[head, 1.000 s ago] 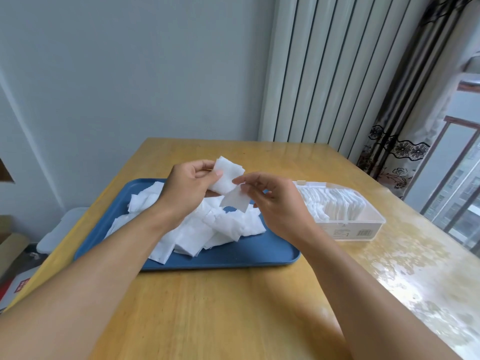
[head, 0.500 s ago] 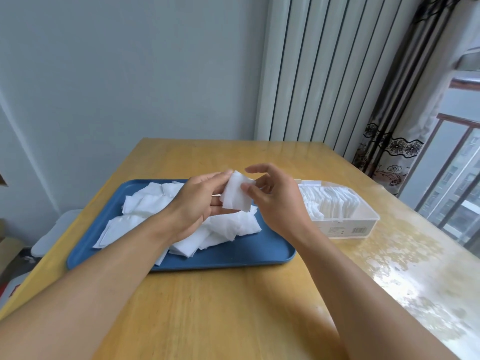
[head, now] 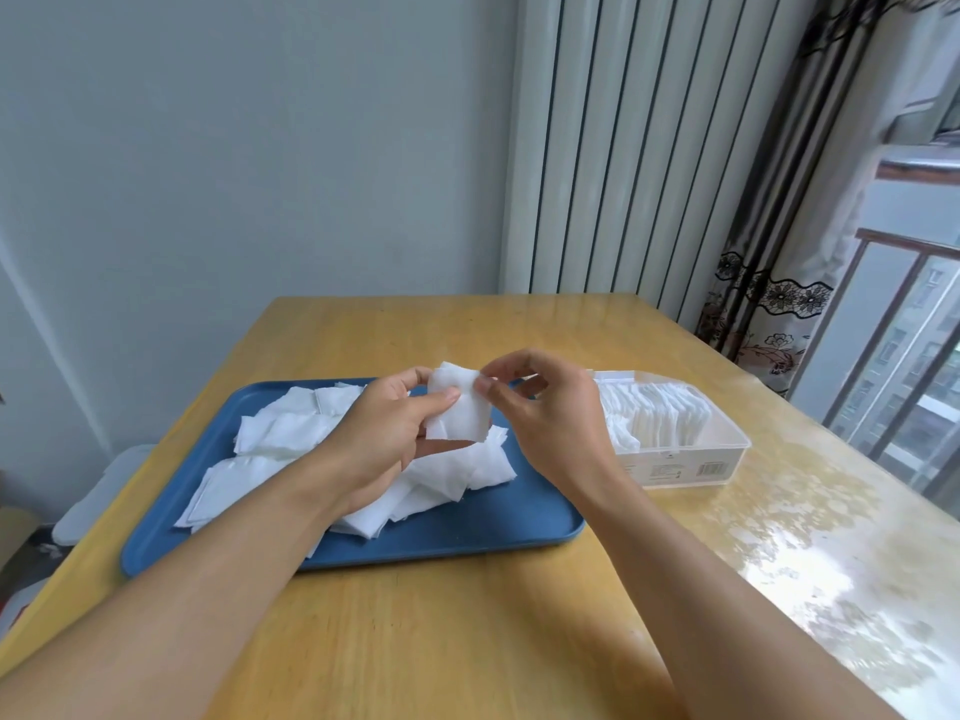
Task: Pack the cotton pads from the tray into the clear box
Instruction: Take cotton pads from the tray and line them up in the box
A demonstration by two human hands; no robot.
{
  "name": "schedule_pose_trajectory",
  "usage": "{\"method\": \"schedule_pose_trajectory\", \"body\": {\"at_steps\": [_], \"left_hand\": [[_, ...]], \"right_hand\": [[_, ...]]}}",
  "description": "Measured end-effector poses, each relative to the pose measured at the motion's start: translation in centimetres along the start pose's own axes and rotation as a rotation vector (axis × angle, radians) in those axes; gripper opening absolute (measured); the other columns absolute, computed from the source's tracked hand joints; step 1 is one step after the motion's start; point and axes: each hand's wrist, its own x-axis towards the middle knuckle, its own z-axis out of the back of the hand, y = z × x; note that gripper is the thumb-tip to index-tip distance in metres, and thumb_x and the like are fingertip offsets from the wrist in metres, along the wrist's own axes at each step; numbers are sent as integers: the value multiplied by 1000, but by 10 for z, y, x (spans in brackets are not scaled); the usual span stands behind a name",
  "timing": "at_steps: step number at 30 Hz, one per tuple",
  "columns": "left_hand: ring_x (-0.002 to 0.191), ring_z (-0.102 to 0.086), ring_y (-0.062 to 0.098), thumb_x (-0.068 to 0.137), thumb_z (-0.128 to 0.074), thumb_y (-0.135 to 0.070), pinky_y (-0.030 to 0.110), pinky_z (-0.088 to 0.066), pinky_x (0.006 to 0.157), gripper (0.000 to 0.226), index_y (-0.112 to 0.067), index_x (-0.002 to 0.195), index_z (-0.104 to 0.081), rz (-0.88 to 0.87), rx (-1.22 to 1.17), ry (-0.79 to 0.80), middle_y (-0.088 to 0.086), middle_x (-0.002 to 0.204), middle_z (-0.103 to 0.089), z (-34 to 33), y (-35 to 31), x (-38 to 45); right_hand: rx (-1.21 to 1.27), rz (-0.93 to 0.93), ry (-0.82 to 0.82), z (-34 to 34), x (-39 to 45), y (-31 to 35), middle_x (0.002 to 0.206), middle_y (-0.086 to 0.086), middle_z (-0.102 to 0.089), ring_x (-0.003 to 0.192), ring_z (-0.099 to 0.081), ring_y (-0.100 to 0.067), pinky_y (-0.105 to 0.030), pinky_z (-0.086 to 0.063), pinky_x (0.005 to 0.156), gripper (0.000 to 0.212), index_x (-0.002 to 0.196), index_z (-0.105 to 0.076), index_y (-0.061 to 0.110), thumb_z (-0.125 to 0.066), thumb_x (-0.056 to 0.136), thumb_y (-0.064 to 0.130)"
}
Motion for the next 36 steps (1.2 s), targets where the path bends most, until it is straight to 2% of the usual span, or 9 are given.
{"method": "schedule_pose_trajectory", "body": {"at_steps": [5,8,13,18,27,30,31,33,36], "left_hand": [[111,-70,40,104,-55,-18,44,-61,89,32,4,126,-62,69,-98,60,28,121,-70,-4,-3,-1],[108,-71,40,103,-56,-32,50,-61,87,46,7,128,-60,190,-249,39,27,125,-68,-5,-4,-1],[94,-70,36,103,-52,-19,48,-60,89,30,5,120,-62,227,-256,-39,27,118,-69,-5,-1,-1],[85,-72,29,104,-51,-18,35,-64,69,34,7,124,-63,200,-277,-51,21,105,-72,-7,0,-1],[83,-73,26,105,-50,-21,34,-63,71,31,2,116,-67,179,-319,-42,16,100,-74,-10,2,0],[91,-73,25,100,-60,-28,37,-62,85,32,-1,112,-71,163,-283,-8,14,104,-75,-10,4,1],[94,-72,24,97,-64,-25,37,-60,91,28,-2,111,-72,146,-241,8,14,106,-75,-11,4,0],[93,-73,21,94,-65,-9,34,-60,92,14,-1,104,-73,111,-158,27,14,105,-75,-11,6,1],[95,-75,23,98,-60,-4,36,-62,88,20,4,113,-70,89,-124,4,20,109,-75,-9,8,2]], "right_hand": [[-5,8,17,0,-1,1,83,7,-73,67,-58,6,-8,-42,62,3,86,-76,19,-76,89,18],[-51,9,58,-1,-2,0,83,14,-71,77,-60,4,-7,-41,63,7,84,-73,23,-75,90,20],[-135,-3,110,-4,-4,0,81,22,-67,86,-61,5,-6,-40,62,11,82,-70,30,-72,91,25],[-139,-39,99,-5,-2,-2,85,17,-69,87,-62,4,-7,-41,62,9,84,-67,29,-69,93,27],[-77,-74,48,-6,-2,-1,83,13,-70,82,-63,0,-9,-44,62,7,87,-66,24,-67,94,24],[-47,-97,39,-6,-2,-2,79,13,-70,77,-63,1,-7,-42,59,6,87,-67,22,-67,93,23],[-36,-102,36,-6,-2,-2,78,13,-70,75,-63,1,-7,-42,58,6,87,-67,22,-68,93,23],[1,-115,28,-5,-1,-2,77,12,-70,71,-64,1,-8,-42,56,7,86,-67,22,-68,92,24],[28,-143,35,-6,-1,-3,79,10,-72,72,-65,-1,-11,-44,57,7,87,-67,21,-69,92,25]]}}
